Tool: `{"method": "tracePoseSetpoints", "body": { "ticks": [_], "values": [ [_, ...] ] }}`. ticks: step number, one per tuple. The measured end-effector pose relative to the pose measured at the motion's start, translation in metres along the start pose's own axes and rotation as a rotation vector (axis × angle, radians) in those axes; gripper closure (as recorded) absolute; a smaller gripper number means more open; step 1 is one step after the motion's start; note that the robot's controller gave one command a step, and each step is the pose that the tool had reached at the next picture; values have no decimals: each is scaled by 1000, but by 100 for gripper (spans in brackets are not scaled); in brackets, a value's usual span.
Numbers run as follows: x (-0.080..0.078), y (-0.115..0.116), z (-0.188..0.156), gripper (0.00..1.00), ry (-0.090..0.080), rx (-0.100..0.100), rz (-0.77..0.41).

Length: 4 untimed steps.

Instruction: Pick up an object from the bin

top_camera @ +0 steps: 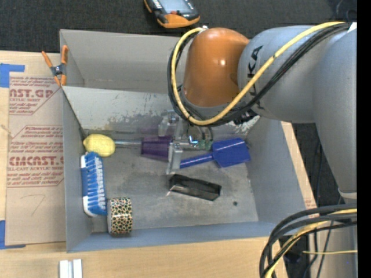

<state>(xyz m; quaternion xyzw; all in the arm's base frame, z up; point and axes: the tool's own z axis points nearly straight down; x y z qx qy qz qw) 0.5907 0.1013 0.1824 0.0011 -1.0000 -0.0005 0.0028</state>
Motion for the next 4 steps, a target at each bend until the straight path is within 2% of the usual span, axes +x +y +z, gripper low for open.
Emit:
{"method": "tracePoseSetpoints", "body": {
  "ticks": [1, 2, 3, 4],
  "values": [
    [-1, -1, -5, 0, -8, -1, 2],
    [7, -68, 93, 0, -36, -13, 215],
    [8, -69, 94, 0, -34, -9, 213],
    [13, -31, 83, 0, -35, -16, 281]
  ]
}}
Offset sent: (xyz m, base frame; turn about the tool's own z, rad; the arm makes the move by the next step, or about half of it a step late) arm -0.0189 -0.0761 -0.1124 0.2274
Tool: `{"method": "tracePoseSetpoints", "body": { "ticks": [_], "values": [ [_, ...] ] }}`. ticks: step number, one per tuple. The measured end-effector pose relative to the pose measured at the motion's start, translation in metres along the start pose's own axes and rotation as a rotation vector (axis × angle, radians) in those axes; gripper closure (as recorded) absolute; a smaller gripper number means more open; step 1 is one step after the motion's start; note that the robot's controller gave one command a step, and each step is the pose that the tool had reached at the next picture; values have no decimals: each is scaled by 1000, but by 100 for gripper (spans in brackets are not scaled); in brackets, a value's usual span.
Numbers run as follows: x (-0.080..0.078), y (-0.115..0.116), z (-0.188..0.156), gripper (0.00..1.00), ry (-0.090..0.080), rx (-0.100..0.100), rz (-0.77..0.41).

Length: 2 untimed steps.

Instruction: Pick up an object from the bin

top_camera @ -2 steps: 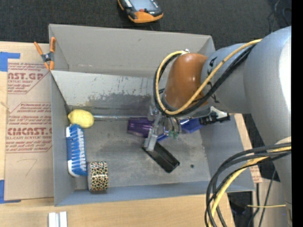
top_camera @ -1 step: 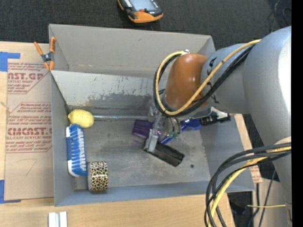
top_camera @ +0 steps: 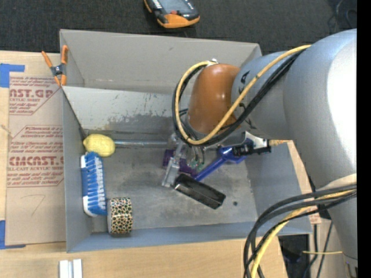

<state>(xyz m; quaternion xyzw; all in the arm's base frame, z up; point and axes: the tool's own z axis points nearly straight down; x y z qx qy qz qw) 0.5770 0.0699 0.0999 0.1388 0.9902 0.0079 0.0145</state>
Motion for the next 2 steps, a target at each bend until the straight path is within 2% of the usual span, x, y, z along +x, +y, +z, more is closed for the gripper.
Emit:
{"method": "tracePoseSetpoints", "body": {
  "ticks": [1, 2],
  "values": [
    [5, -8, 30, 0, -1, 5, 133],
    [62, -71, 26, 100, -8, -1, 36]
  ]
}}
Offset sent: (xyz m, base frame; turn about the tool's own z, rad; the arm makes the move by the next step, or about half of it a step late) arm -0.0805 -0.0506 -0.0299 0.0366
